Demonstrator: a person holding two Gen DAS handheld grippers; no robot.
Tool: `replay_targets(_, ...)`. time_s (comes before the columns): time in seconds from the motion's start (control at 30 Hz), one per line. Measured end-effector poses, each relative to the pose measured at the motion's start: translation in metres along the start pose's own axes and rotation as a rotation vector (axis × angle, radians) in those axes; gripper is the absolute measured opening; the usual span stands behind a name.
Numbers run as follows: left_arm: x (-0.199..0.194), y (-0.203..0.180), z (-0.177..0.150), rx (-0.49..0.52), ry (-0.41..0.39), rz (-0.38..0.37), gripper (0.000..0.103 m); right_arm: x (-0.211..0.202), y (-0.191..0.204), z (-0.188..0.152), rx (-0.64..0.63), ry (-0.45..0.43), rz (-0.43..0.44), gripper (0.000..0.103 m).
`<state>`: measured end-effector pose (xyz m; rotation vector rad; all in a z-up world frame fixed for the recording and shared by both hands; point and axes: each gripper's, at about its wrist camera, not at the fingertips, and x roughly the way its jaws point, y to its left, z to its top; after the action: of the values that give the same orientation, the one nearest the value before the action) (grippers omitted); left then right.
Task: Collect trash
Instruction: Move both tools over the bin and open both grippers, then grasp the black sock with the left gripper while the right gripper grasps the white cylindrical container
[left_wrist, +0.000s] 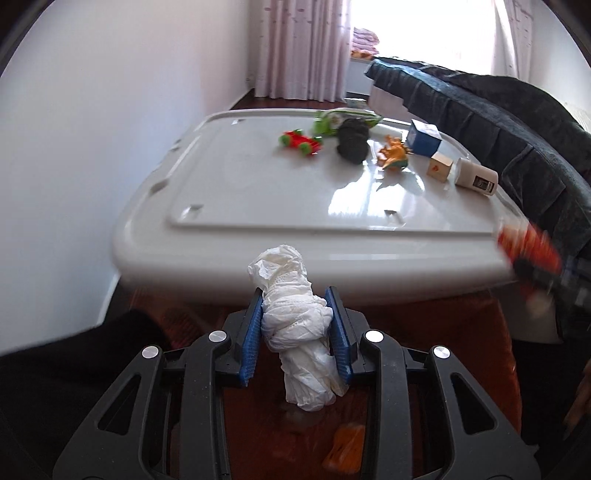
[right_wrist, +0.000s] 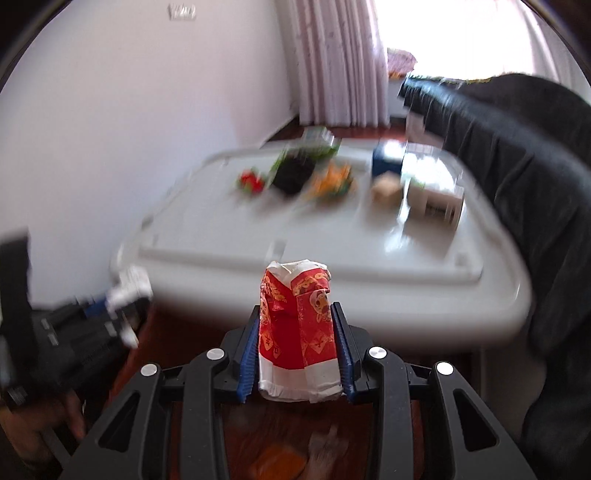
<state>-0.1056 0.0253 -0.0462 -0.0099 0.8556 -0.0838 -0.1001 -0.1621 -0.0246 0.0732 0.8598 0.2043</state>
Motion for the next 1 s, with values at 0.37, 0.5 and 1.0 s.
replay_targets(0.37,0.001,-0.013,-0.055,0.057,0.16,-0.057,0.04,0.013,0.03,-0.075,-0.033,0.223,0.035,0.049)
replay_targets(0.5,0.001,-0.015,-0.057,0.042,0.185,-0.051,0.077,0.013,0.028,-0.076,-0.024,0.219,0.004,0.08)
replay_targets(1.0,0.004,-0.026,-0.046,0.081,0.151,-0.06,0.086,0.014,0.005,-0.052,0.043,0.149,-0.053,0.097)
